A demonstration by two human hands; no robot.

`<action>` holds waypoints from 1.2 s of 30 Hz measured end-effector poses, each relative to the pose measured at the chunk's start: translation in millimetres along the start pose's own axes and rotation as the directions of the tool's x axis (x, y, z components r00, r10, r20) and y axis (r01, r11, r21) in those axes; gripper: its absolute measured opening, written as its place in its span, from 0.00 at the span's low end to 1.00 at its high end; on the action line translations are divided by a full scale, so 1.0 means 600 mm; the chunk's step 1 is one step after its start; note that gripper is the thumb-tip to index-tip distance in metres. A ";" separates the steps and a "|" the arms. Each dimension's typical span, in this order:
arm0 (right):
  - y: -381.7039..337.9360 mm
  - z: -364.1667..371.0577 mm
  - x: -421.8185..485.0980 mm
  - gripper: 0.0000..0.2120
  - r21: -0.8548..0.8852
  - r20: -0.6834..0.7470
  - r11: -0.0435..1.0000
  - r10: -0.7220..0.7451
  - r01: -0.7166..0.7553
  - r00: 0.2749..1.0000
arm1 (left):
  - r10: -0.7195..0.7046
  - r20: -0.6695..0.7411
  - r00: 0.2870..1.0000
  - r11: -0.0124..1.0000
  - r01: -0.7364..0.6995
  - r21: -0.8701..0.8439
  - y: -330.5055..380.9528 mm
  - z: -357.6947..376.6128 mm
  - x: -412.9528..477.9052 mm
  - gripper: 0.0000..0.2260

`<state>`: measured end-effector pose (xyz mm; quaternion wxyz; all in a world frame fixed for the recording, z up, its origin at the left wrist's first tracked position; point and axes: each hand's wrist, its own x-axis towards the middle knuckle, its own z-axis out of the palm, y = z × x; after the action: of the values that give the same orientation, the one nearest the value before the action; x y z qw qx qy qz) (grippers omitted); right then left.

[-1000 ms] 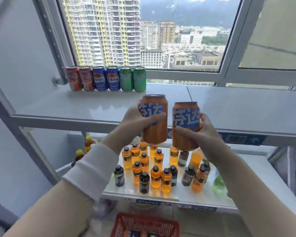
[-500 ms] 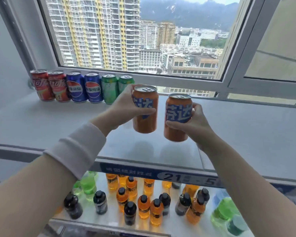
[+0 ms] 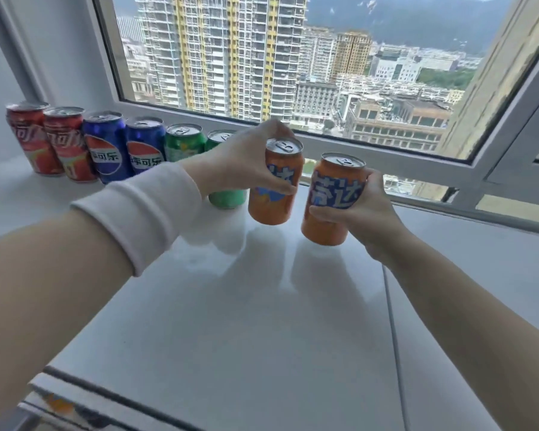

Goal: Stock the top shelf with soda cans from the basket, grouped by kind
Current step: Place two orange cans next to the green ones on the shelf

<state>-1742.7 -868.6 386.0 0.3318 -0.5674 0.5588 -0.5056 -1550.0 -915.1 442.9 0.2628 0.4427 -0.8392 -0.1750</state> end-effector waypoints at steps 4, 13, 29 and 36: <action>0.007 0.003 0.028 0.38 0.010 0.050 1.000 -0.028 0.028 0.998 | -0.030 0.007 1.000 0.977 0.028 0.212 -0.008 -0.003 0.035 0.35; 0.008 0.019 0.053 0.39 0.007 0.092 0.995 -0.100 0.100 0.991 | -0.052 0.068 0.996 0.874 0.012 0.486 -0.013 -0.014 0.069 0.39; 0.022 0.035 0.061 0.43 -0.064 0.130 0.986 -0.147 0.156 0.981 | -0.134 0.146 0.980 0.821 0.027 0.571 -0.017 -0.020 0.052 0.42; 0.028 0.035 0.065 0.44 -0.080 0.111 0.985 -0.146 0.156 0.983 | -0.159 0.203 0.966 0.795 0.003 0.606 -0.018 -0.030 0.063 0.41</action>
<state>-1733.0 -913.2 372.6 0.2960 -0.6481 0.5176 -0.4737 -1549.8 -953.6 462.6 -0.0038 0.5140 -0.8570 0.0360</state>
